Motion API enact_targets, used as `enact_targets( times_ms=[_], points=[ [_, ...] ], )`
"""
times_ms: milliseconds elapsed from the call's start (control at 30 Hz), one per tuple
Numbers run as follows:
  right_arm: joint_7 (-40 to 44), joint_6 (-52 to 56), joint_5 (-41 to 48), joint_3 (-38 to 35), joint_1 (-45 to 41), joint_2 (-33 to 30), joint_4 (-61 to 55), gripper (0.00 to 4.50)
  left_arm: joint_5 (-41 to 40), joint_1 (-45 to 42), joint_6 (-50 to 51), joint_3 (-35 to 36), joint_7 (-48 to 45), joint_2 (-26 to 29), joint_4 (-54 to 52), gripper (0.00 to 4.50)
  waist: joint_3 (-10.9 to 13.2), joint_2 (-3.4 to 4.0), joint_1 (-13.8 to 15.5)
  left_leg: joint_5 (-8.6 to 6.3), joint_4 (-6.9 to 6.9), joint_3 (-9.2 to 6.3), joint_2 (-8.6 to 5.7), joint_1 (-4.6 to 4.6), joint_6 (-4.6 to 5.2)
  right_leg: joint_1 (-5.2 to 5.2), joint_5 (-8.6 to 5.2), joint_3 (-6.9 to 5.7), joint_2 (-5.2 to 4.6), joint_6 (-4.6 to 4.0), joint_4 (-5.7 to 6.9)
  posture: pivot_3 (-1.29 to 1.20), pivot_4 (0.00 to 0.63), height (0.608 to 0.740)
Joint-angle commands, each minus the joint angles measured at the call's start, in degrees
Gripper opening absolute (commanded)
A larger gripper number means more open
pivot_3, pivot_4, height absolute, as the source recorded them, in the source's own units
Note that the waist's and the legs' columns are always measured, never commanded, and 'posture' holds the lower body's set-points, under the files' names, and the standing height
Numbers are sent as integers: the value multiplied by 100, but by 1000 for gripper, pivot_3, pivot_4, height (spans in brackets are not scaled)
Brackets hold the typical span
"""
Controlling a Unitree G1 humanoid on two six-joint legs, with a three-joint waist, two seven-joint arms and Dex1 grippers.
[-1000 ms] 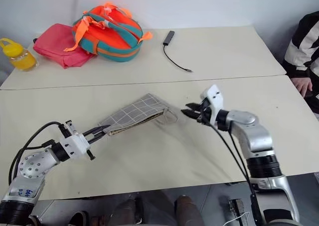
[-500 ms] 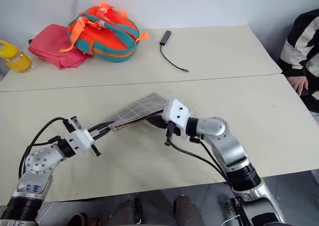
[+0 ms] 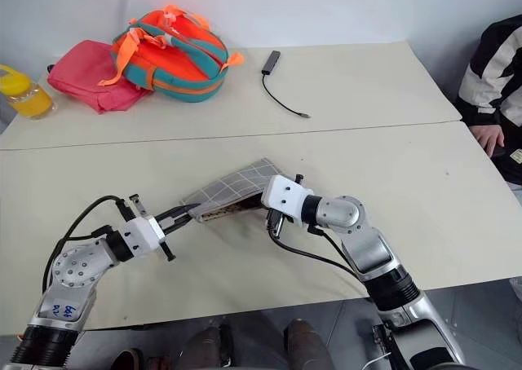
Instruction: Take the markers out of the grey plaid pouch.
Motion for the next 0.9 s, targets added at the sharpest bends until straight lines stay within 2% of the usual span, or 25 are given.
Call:
enact_targets(
  times_ms=[33, 100, 200, 233, 300, 333, 433, 667, 767, 900],
  points=[
    [-179, -541, -416, 50, -177, -38, 97, 578, -331, -64, 188, 10, -121, -33, -453, 0, 0, 0, -2, 0, 1, 0, 0, 0, 0, 0, 0, 0, 0, 0, 3, 0, 150, 740],
    [-302, -843, -787, 144, -289, -93, 249, 1209, -379, -74, 300, 9, -155, -55, -517, 0, 0, 0, -15, 0, 0, 0, 1, 1, 0, -1, 0, 0, 1, 0, 5, 0, 150, 740],
    [-337, -971, -899, 114, -344, -67, 339, 2252, -365, -82, 359, 5, -198, -64, -548, 0, 0, 0, -16, 0, -1, 0, 1, 2, 0, -1, 0, 0, 1, 0, 5, 0, 150, 740],
    [-330, -994, -895, 83, -354, -64, 344, 2252, -355, -85, 368, 7, -210, -71, -546, 0, 0, 0, -14, 0, -1, -1, 1, 2, 0, -1, 0, 0, 1, 0, 6, 0, 150, 740],
    [-327, -1149, -1035, 87, -409, -132, 370, 2707, -349, -96, 389, 14, -230, -88, -541, 0, 0, 0, -12, 0, 0, -1, 0, 2, 0, -1, 0, 0, 1, 0, 6, 0, 150, 740],
    [-275, -1129, -1021, 77, -414, -134, 365, 2788, -349, -98, 397, 22, -240, -91, -540, 0, 0, 0, -12, 0, 0, -1, 0, 2, 0, -1, 0, 0, 1, 0, 6, 0, 150, 740],
    [-150, -1127, -1072, 85, -443, -182, 325, 3718, -415, -141, 477, 51, -242, -131, -552, 0, 0, 0, -10, 0, 3, -1, 1, 2, 0, -1, 0, 0, 1, 0, 12, 0, 150, 740],
    [237, -1107, -959, -10, -661, -482, 334, 3718, -655, -210, 873, 26, -322, -235, -703, 0, 0, 0, -4, 0, 16, -3, 1, 3, 0, -1, 0, 0, 1, 0, 29, 0, 150, 740],
    [876, -941, -565, -92, -894, -750, 130, 3145, -1085, -229, 1528, -15, -395, -289, -974, 0, 0, 0, -2, 0, 19, -4, 1, 3, 0, -1, 0, 0, 1, 0, 33, 0, 150, 740],
    [1981, -656, -25, -124, -1320, -1283, -177, 1809, -2148, -323, 2974, 12, -459, -319, -1467, 0, 1, 0, 6, -1, 24, -12, 2, 3, 1, 0, 0, -2, 2, 0, 41, 0, 150, 740]
  ],
)
